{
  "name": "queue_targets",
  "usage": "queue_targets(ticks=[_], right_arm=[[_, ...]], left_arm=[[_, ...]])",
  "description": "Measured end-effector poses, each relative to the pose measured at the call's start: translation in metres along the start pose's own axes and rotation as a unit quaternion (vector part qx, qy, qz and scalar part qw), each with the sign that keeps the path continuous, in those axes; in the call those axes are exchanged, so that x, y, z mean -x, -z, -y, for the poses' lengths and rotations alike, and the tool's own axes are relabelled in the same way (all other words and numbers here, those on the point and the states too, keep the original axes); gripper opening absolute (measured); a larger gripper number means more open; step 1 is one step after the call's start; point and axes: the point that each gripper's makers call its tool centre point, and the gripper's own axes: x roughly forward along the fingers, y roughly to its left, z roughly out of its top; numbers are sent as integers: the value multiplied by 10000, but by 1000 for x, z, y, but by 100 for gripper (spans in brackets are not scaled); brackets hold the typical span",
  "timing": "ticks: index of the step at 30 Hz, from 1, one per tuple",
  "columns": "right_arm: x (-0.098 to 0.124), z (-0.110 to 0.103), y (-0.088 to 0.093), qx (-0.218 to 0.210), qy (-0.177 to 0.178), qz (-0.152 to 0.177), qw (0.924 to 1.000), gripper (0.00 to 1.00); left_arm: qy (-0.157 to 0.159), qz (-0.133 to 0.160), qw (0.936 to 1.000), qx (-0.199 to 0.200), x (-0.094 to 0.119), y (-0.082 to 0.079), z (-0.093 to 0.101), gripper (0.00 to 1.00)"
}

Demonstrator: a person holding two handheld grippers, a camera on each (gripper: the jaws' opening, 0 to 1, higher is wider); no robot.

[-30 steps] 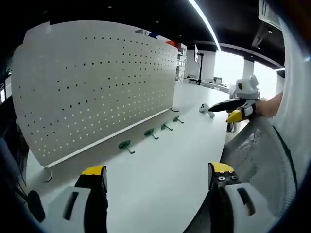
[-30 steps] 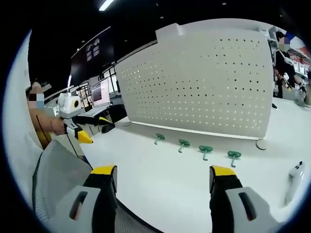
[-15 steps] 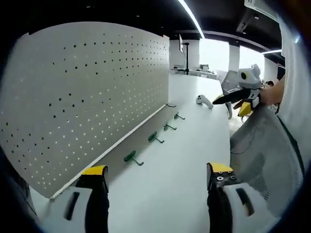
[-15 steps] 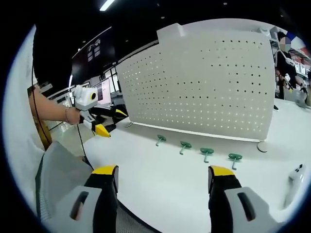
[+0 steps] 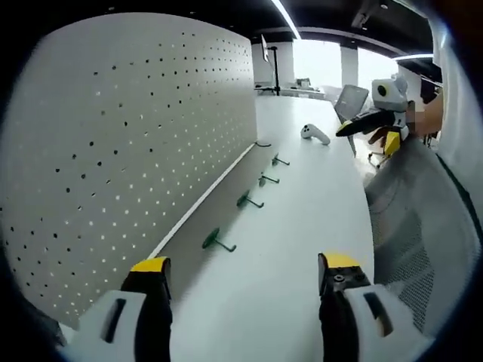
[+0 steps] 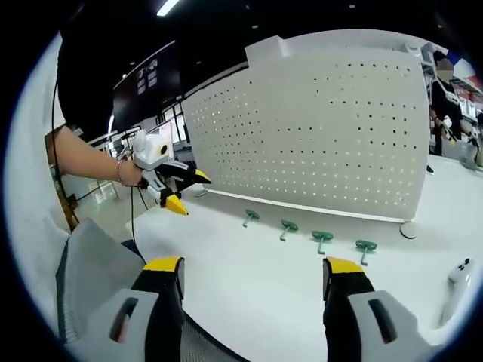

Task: Insert the hook assembly into the mounting plate slot until the hook locks in place.

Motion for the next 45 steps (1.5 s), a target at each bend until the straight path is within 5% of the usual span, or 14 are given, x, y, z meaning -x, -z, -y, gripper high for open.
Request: queue_targets(ticks=[29,45], right_arm=[[2,0,3,-104,-1,-16,9999,72],[3,3,4,-179,7,-44,9998,71]], left_arm=[[789,-747,9901,-892,-49,2,-24,80],[1314,-1392,9695,-1531,-75,18,-27,75]])
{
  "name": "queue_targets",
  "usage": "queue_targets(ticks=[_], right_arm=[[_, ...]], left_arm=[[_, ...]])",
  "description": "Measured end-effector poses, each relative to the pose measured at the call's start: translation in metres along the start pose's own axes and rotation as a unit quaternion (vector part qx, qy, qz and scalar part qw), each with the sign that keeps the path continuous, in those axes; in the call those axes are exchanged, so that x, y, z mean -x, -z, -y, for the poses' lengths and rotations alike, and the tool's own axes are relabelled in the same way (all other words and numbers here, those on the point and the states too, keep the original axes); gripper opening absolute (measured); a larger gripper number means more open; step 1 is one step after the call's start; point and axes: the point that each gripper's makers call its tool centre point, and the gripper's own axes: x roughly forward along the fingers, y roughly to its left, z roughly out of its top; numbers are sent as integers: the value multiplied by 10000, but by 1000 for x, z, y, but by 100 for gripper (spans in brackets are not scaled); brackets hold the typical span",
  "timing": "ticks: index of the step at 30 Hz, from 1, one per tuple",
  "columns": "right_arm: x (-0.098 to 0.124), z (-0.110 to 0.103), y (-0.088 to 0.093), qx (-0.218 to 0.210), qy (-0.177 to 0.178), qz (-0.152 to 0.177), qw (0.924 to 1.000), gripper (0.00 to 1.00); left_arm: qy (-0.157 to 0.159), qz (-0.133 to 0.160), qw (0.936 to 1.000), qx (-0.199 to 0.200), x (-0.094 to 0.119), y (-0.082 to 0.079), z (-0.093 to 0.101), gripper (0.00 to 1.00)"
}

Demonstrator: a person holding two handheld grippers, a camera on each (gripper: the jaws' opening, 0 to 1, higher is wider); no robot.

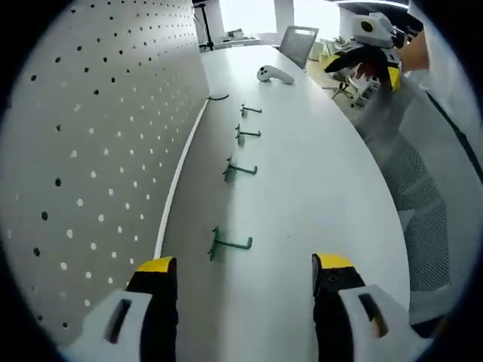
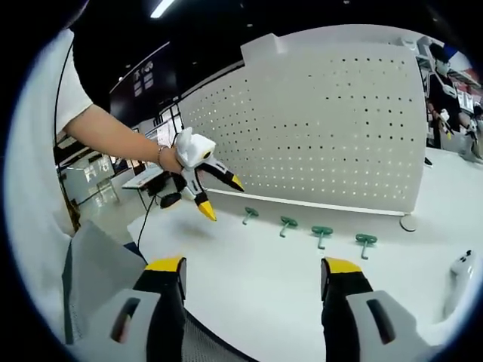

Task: Insert the hook assembly into the mounting plate slot until the hook locks in place.

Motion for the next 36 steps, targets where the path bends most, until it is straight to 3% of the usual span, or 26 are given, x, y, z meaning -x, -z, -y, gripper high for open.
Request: queue_targets(ticks=[11,27,36], right_arm=[[0,-1,2,-19,-14,-55,10000,70],[2,3,7,-90,54,-100,9999,69],[2,2,8,-108,62,-108,9999,68]], left_arm=[[295,-309,9987,-272,-17,3,-6,73],[488,-746,9946,-530,-39,20,-4,70],[708,-783,9937,-373,-41,23,1,67]])
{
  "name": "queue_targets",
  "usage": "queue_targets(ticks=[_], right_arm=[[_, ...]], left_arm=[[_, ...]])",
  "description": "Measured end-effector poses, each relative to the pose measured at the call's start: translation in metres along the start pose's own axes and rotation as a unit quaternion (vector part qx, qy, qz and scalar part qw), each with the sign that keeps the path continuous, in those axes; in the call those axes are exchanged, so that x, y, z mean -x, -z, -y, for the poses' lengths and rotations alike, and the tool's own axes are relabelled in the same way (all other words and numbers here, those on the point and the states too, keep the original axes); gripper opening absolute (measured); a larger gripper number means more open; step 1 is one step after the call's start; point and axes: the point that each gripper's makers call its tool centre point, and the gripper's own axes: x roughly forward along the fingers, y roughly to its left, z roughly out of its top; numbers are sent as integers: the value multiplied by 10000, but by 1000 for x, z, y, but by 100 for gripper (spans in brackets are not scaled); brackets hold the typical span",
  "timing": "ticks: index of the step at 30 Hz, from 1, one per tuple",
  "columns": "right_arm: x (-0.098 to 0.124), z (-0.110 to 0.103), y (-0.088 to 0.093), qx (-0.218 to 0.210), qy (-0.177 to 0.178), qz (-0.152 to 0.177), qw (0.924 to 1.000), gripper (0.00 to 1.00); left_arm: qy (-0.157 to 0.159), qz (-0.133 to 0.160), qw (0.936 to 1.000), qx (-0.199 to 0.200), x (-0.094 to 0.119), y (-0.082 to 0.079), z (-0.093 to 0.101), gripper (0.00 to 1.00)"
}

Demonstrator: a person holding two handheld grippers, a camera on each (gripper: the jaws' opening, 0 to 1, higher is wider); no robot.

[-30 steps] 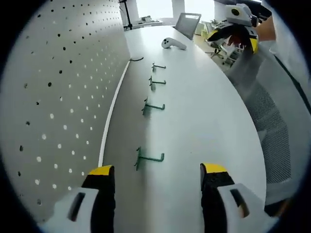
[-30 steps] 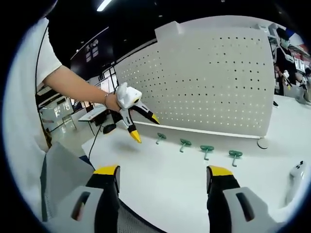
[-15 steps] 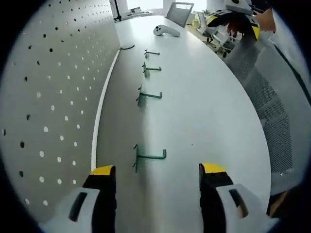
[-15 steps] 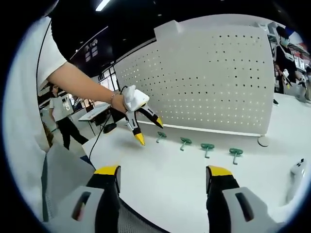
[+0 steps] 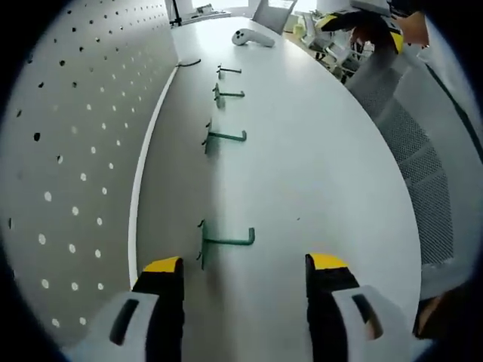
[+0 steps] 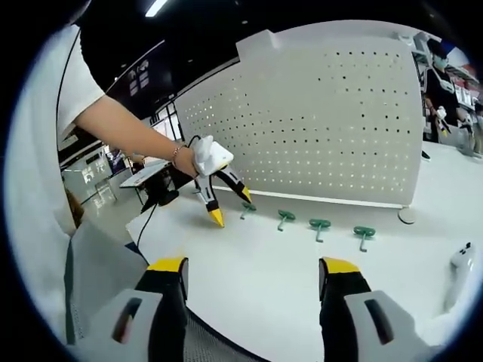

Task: Insert the hook assembly into the mounting plate slot until the hook locks in place.

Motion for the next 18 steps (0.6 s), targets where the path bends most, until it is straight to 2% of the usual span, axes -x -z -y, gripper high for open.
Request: queue_targets(ticks=[11,18], right_arm=[[0,-2,2,-27,-9,-12,10000,68],[1,-1,3,-36,5,-21,10000,68]], left_arm=[[25,22,10000,-59,-1,-2,-2,68],[2,45,10000,-14,0,-2,-10,60]])
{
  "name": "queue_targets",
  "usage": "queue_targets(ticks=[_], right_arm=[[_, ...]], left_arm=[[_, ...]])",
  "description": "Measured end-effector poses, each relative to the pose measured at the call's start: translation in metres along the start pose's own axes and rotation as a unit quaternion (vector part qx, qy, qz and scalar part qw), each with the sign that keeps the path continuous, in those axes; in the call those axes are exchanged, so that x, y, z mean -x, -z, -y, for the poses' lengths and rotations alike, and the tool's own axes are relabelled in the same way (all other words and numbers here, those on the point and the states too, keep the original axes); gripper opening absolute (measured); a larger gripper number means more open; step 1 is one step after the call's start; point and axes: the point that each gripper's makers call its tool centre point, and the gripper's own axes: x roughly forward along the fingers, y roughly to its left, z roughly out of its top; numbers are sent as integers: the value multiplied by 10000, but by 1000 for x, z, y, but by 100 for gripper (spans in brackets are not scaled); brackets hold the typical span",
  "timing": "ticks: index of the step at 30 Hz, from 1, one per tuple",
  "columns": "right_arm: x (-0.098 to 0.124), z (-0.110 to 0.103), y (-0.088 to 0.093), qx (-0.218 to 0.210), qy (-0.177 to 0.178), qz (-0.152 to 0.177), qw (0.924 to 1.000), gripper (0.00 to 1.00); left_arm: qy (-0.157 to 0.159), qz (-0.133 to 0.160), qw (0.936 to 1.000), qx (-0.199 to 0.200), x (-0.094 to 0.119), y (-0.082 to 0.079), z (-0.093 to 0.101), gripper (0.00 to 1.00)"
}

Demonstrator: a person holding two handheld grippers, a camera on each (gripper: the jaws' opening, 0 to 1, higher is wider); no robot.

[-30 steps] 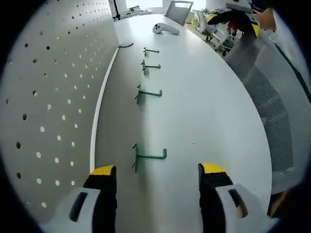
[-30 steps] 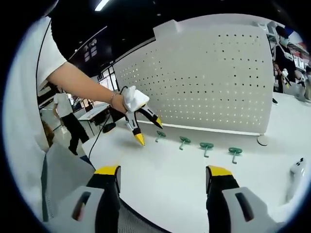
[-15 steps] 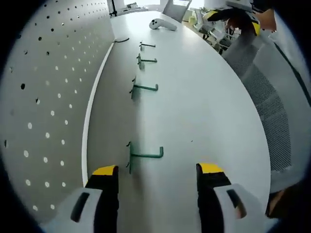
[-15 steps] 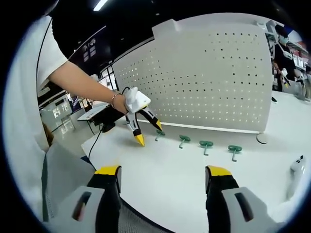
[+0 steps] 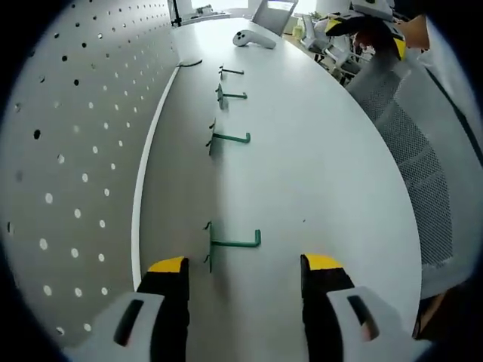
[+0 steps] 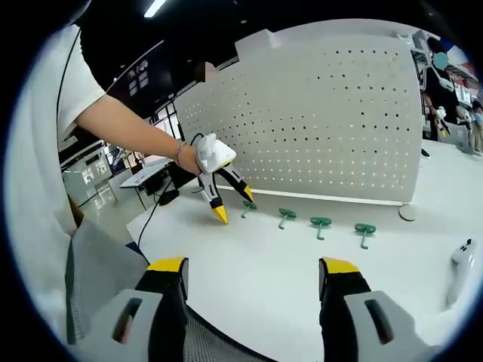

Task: Insert the hook assembly into the mounting plate slot until the hook locks in place.

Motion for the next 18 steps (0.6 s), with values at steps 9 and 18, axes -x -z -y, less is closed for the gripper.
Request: queue_targets(ticks=[9,18], right_arm=[[2,3,0,-6,51,1,10000,68],[1,5,1,-3,78,-21,10000,67]], left_arm=[[-112,5,9998,180,1,-2,-9,47],[-227,93,9992,323,2,-3,-14,35]])
